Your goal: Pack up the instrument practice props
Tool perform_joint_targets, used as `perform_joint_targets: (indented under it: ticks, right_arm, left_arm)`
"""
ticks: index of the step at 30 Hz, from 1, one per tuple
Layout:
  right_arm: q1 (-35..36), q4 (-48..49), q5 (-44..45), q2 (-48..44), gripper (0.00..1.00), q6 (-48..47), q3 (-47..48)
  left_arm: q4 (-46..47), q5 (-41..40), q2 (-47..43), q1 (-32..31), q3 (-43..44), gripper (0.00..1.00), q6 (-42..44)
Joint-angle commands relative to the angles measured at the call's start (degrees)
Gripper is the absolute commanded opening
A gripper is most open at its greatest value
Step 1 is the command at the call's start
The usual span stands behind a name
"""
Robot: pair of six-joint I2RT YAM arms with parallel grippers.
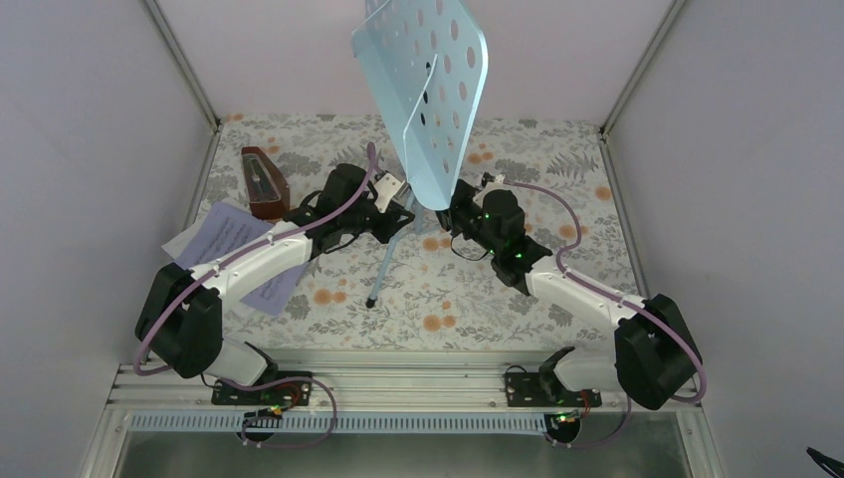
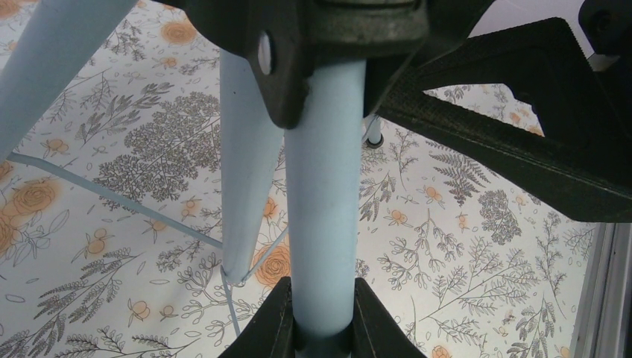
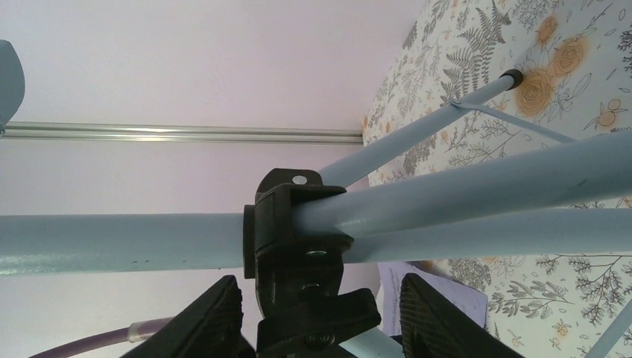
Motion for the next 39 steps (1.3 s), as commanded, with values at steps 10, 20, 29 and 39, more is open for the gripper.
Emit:
perform_joint_targets:
  ticks: [10,20,29,39]
  right_arm:
    - [0.01,1.35,2.47,0.12,0.37,0.38,1.26]
    - [0.16,2.78,5.16,-0.55,0.23,-6.93,-0.27]
    - [0.18,4.01,5.46,-0.24,0.19,-14.33,-1.15]
    - [0.23,5.06,0.57,2.00,0.31,-10.17,-0.26]
  left_arm:
    - [0.16,-3.12,0.75,0.13,1.70,0.02,0.63]
    - [0.03,-3.12,0.99,0.03,1.72,0.02,0.71]
    - [-0.06,-3.14,1.17,0.02,1.74,0.02,0.72]
    - [-0.12,-3.04,1.12,-0.06,1.90,0.02,0.71]
